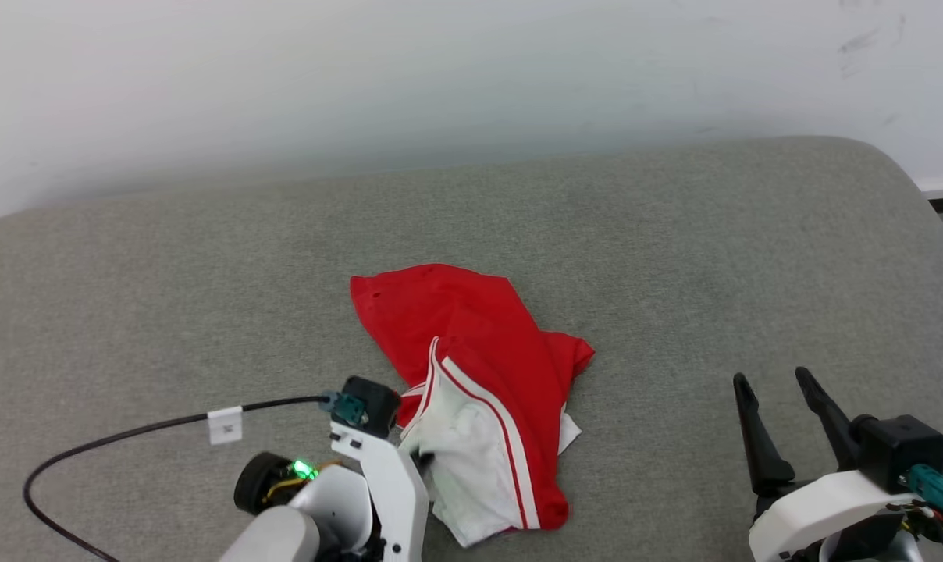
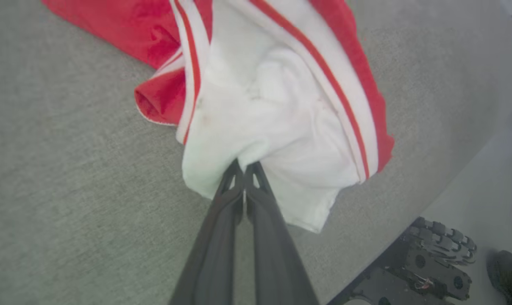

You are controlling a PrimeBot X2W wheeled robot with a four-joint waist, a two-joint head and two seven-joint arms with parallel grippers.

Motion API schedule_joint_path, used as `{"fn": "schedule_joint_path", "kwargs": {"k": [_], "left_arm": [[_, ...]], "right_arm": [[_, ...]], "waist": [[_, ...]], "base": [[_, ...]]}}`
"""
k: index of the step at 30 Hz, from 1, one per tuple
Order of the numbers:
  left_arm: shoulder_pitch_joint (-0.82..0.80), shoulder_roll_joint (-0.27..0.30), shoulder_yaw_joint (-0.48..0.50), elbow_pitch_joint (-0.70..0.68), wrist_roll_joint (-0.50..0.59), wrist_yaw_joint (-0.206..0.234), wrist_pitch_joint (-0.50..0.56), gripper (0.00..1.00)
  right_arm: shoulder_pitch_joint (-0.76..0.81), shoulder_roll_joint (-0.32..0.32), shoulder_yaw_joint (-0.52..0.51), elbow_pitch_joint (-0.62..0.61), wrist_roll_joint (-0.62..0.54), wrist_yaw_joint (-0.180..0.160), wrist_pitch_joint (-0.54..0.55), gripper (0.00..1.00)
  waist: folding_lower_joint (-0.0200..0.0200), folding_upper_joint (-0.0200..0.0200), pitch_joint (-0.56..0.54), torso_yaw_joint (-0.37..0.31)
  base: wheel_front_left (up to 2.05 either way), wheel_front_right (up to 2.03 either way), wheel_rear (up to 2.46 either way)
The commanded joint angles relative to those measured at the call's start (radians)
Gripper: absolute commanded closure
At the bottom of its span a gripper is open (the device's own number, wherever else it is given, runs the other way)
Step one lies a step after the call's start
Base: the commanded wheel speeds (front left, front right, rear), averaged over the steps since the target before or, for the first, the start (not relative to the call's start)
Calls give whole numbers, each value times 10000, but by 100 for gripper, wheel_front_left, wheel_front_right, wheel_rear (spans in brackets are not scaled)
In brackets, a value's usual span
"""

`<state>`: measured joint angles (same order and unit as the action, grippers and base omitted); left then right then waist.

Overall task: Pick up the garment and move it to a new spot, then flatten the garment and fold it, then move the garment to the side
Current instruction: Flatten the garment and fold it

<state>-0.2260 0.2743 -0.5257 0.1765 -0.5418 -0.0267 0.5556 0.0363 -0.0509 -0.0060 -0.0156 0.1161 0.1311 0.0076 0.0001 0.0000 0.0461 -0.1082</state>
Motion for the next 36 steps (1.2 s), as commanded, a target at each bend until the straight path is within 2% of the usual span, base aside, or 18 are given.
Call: {"fn": "schedule_joint_path", "kwargs": {"k": [1, 7, 12, 14, 18, 21, 22, 23, 24, 29, 36], "left_arm": [[-156, 150, 114, -258, 136, 84, -193, 100], [-252, 678, 610, -1240, 483, 519, -519, 100], [475, 1553, 1701, -1907, 678, 1562, -662, 100], [912, 1738, 2110, -1923, 541, 1942, -698, 100], [1916, 1749, 2792, -1205, -15, 2365, -837, 100], [2332, 1391, 2963, -412, -597, 2270, -972, 100], [2392, 1214, 2996, 63, -831, 2123, -1155, 63], [2403, 1085, 2963, 218, -877, 2053, -1261, 5], [2360, 1019, 2963, 300, -875, 2013, -1455, 0], [2056, 894, 2989, 212, -463, 1899, -2750, 0], [1712, 723, 2802, -771, 368, 1891, -4552, 0]], "right_arm": [[-88, 11, -57, 47, 6, -7, -47, 0], [-103, 9, -156, 110, -6, -7, -34, 0], [-138, 8, -171, 61, -70, -8, 4, 0], [-163, 9, -192, 26, -99, -8, 16, 0], [-193, 8, -204, -6, -150, -8, 55, 0], [-245, 8, -208, 11, -163, -8, 63, 0], [-268, 8, -208, 31, -176, -8, 85, 0], [-266, 8, -227, 45, -189, -8, 98, 0], [-246, 8, -247, 42, -192, -8, 122, 0], [-15, 9, -354, 47, -261, -8, 209, 0], [112, 8, -403, -56, -330, -8, 337, 0]], "waist": [[-1, 0, -34, 148], [-1, 0, -145, 551], [-1, 0, -143, 810], [-1, 0, -103, 880], [-1, 0, -8, 938], [-1, 0, 19, 939], [-1, 0, 16, 927], [-1, 0, -24, 926], [-1, 0, -53, 928], [-1, 0, -372, 960], [-1, 0, -668, 914]], "base": [[0, 0, 0], [0, 0, 0], [0, 0, 0], [0, 0, 0], [0, 0, 0], [0, 0, 0], [0, 0, 0], [0, 0, 0], [0, 0, 0], [0, 0, 0], [0, 0, 0]]}}
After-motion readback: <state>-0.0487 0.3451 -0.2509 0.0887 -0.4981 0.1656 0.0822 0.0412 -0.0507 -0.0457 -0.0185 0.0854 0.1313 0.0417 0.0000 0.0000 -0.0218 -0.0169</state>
